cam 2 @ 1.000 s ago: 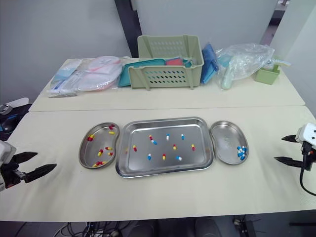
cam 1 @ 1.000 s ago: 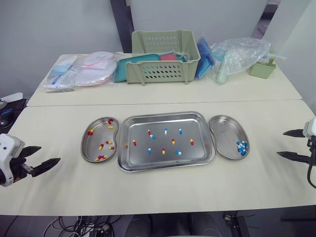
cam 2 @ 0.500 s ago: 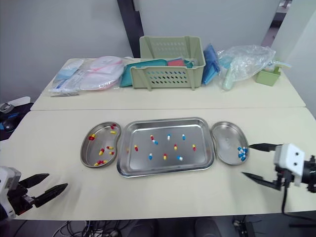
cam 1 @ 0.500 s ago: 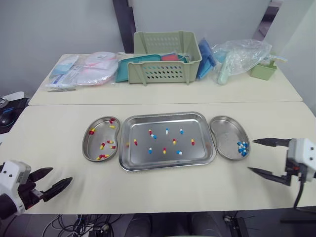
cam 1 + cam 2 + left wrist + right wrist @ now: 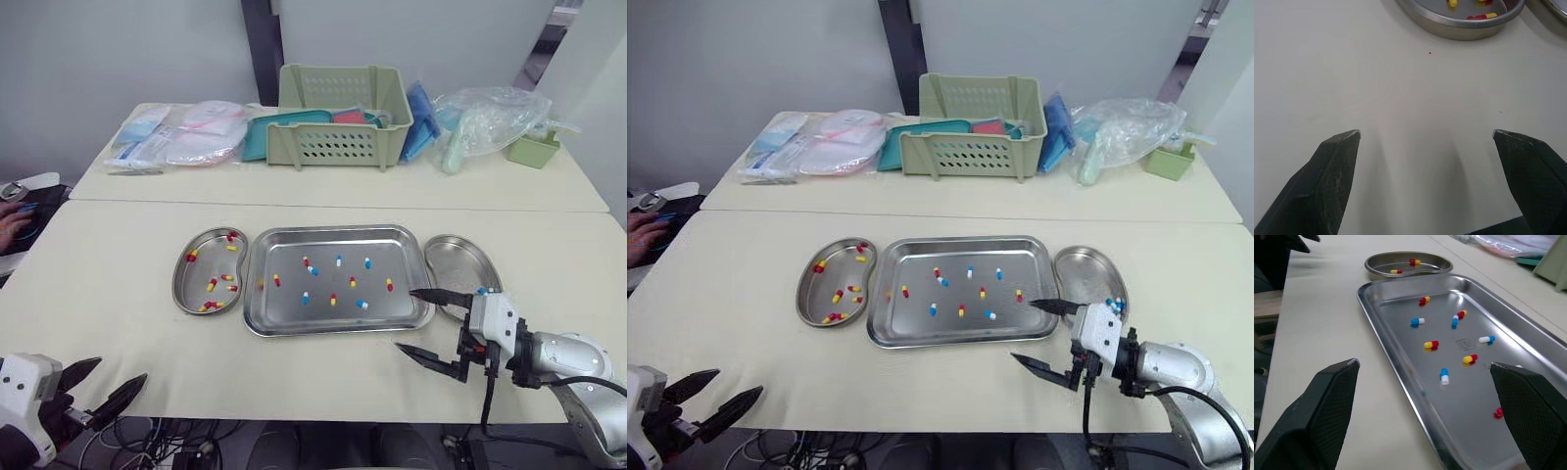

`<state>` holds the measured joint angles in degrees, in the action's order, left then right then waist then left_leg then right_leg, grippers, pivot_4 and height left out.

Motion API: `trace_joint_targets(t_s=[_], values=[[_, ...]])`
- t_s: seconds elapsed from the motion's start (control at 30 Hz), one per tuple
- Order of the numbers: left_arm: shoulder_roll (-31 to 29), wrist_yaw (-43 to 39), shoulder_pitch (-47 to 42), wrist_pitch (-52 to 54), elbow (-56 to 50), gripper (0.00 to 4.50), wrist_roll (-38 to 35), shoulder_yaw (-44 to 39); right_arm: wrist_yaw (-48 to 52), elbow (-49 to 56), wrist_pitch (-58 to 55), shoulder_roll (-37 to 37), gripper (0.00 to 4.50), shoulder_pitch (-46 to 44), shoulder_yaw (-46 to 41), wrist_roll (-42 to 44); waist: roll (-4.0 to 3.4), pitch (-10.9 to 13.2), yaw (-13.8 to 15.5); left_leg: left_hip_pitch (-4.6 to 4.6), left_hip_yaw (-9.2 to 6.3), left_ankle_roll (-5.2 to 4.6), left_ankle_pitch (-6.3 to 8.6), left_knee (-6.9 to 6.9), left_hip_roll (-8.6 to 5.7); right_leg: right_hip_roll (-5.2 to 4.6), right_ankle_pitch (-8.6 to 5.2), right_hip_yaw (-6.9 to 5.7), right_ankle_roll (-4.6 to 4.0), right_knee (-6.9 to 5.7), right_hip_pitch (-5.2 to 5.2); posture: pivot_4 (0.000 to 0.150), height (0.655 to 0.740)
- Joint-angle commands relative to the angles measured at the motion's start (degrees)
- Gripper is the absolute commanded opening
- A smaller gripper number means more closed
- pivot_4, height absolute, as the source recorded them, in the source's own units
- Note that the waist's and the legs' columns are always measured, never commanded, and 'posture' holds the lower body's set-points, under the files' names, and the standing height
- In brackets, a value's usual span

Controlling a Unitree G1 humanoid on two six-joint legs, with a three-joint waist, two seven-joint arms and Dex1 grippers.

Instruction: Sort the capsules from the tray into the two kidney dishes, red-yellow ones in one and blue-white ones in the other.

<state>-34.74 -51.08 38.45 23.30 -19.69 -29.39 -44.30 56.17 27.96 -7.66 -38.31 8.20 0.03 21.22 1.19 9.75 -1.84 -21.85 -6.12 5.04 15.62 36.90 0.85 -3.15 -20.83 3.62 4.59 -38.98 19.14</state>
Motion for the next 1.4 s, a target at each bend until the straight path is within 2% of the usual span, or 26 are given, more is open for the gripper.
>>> trace_joint_targets(t_s=[0.03, 0.3, 0.47, 0.67, 0.83, 0.93, 1.1, 1.23, 1.4], values=[[-0.1, -0.2, 1.0, -1.2, -1.5, 4.50, -1.4, -3.2, 0.7, 0.5, 2.0, 0.3, 4.48, 0.0, 1.9, -0.6, 0.01, 0.0, 0.0, 0.01, -0.01, 0.00, 0.00, 0.00, 0.00, 0.00, 0.00, 0.00, 0.00, -0.01, 0.00, 0.150, 0.7400], [-3.1, -1.7, -2.5, -4.0, -3.9, 4.50, -0.3, -0.1, -1.2, 0.9, 3.6, 1.8, 4.48, 0.2, 4.1, -2.2, 0.05, 0.0, 0.1, 0.01, -0.02, 0.00, 0.00, 0.00, -0.01, 0.00, 0.00, -0.02, 0.00, -0.01, -0.01, 0.150, 0.7400], [-10.0, -6.2, -9.1, -4.9, -5.2, 4.50, 0.8, 6.1, -1.5, 0.9, 3.6, 1.8, 4.48, -0.2, 4.7, -2.1, 0.07, 0.0, 0.1, 0.01, -0.06, 0.00, 0.00, 0.01, -0.01, 0.00, 0.00, -0.07, 0.00, -0.01, -0.04, 0.150, 0.7400], [-20.2, -10.9, -23.7, -2.3, -0.4, 4.50, 1.2, 17.3, -2.2, 1.0, 2.7, 2.3, 4.48, -0.8, 5.5, -1.9, 0.01, 0.0, 0.0, 0.02, -0.09, 0.00, 0.00, -0.01, -0.02, 0.03, 0.00, -0.07, 0.00, -0.04, -0.01, 0.150, 0.7400], [-22.8, -13.9, -36.2, -2.3, 4.2, 4.50, 3.2, 28.1, -2.2, -0.5, 5.0, 3.1, 4.48, 0.7, 6.3, -2.8, -0.05, 0.0, -0.1, -0.01, -0.06, 0.00, 0.00, -0.04, -0.03, 0.04, 0.00, -0.04, 0.00, -0.03, 0.06, 0.150, 0.7400], [-21.3, -13.8, -44.0, -2.7, 7.5, 3.90, 5.3, 33.9, -2.5, -1.2, 6.5, 3.6, 4.50, 1.7, 6.8, -3.5, -0.04, 0.0, 0.0, -0.01, -0.08, 0.00, 0.00, 0.00, -0.04, 0.04, 0.00, -0.06, 0.00, -0.05, 0.05, 0.150, 0.7400], [-20.0, -13.9, -51.2, -2.9, 11.6, 2.29, 8.7, 40.3, -3.1, -1.4, 7.7, 4.2, 4.50, 3.1, 7.2, -4.0, -0.04, 0.0, -0.4, -0.01, -0.06, -0.01, 0.00, 0.00, -0.05, 0.05, 0.00, -0.02, 0.00, -0.07, 0.07, 0.150, 0.7400], [-18.1, -13.1, -58.6, -2.9, 15.0, 2.29, 13.8, 47.1, -3.8, -1.3, 8.6, 4.6, 4.50, 4.6, 7.5, -4.5, -0.05, 0.0, -0.2, -0.03, -0.10, -0.01, -0.01, 0.03, -0.05, 0.07, 0.00, -0.06, 0.00, -0.09, 0.07, 0.150, 0.7400], [-16.4, -14.0, -64.4, -1.7, 17.3, 2.29, 16.7, 51.4, -4.7, -0.6, 8.5, 4.9, 4.50, 5.0, 8.3, -5.0, -0.04, 0.0, 0.0, -0.06, -0.10, -0.01, -0.01, 0.07, -0.07, 0.06, 0.00, -0.05, 0.00, -0.08, 0.07, 0.150, 0.7400]])
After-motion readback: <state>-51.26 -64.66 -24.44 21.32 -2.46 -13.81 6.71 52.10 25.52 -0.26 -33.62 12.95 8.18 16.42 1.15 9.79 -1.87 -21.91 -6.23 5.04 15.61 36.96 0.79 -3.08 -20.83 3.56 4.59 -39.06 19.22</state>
